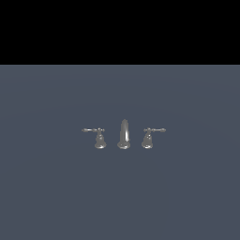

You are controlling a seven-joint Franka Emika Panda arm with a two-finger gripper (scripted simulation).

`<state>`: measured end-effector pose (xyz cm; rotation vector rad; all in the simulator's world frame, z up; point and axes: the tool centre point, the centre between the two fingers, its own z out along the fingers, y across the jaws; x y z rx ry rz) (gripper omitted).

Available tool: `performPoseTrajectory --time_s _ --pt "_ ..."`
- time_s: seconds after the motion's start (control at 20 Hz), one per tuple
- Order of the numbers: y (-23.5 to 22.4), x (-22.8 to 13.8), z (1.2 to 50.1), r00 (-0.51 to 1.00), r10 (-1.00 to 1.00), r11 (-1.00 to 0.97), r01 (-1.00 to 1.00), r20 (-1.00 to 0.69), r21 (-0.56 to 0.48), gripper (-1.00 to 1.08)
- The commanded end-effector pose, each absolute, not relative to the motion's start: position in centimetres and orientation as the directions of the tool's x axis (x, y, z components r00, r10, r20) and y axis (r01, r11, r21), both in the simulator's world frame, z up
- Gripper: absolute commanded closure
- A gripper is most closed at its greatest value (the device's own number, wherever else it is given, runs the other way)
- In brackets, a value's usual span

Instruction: Turn on the faucet by rotating a designated handle.

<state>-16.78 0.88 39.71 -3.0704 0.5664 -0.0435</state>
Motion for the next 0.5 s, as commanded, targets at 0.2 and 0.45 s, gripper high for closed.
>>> performPoseTrajectory --time_s 0.2,0.45 --pt "0.3 -13.1 34.7 0.852 -0.523 -0.852 -0.523 0.018 -0.024 1.08" --pt "-0.7 -10.4 30.8 0.77 -0.638 -0.77 -0.637 0.014 -0.023 1.08"
